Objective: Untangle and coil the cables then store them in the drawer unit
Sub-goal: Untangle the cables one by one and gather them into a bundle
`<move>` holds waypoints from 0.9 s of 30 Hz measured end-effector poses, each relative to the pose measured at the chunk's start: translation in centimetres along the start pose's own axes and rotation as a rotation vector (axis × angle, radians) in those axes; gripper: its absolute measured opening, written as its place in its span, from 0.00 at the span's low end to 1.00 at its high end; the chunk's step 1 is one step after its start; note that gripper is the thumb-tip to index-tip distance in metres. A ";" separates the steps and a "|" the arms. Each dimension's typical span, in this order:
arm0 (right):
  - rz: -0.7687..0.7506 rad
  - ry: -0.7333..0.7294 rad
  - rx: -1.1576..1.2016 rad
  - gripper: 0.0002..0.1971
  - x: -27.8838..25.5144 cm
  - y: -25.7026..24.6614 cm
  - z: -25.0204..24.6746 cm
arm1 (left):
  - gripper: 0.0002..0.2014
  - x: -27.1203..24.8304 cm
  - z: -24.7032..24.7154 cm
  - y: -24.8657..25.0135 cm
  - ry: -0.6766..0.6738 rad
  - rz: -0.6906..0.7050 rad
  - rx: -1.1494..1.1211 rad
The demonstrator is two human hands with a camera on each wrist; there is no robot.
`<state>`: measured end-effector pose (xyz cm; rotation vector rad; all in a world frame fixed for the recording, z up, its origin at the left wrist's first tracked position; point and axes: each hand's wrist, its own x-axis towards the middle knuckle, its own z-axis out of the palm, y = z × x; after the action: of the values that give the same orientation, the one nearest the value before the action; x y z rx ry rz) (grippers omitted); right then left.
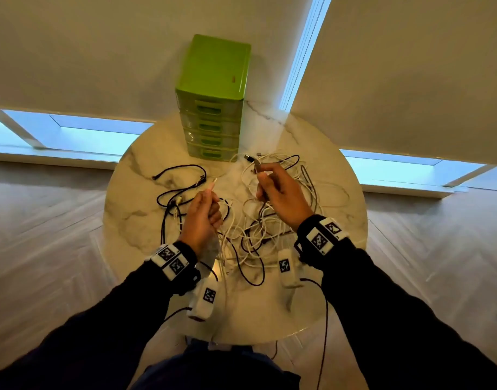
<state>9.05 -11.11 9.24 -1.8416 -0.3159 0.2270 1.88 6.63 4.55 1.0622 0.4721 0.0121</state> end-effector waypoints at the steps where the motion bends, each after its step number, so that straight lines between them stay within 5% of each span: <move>1: -0.013 -0.032 -0.008 0.07 -0.3 -0.4 0.2 | 0.13 0.0 0.9 0.3 -0.013 -0.014 -0.105; 4: -0.046 -0.091 -0.073 0.06 -1.9 -0.7 1.2 | 0.05 -0.1 2.7 0.9 -0.072 -0.022 -0.234; 9: -0.003 -0.055 0.013 0.05 -3.7 -0.1 2.2 | 0.04 -0.9 3.8 1.3 -0.190 -0.024 -0.108; 15: 0.007 -0.135 0.013 0.07 -4.6 0.2 1.9 | 0.17 -1.6 2.7 0.9 -0.269 0.025 0.176; 22: -0.012 -0.208 -0.248 0.17 -5.8 1.9 2.5 | 0.08 -0.4 3.8 2.8 -0.062 0.109 0.197; 27: -0.017 -0.050 -0.133 0.17 -5.2 1.0 3.0 | 0.08 0.0 4.9 3.1 -0.115 0.020 -0.041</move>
<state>3.27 -10.39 7.38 -1.9662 -0.3891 0.2450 4.38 4.03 9.14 1.0214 0.3559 -0.0220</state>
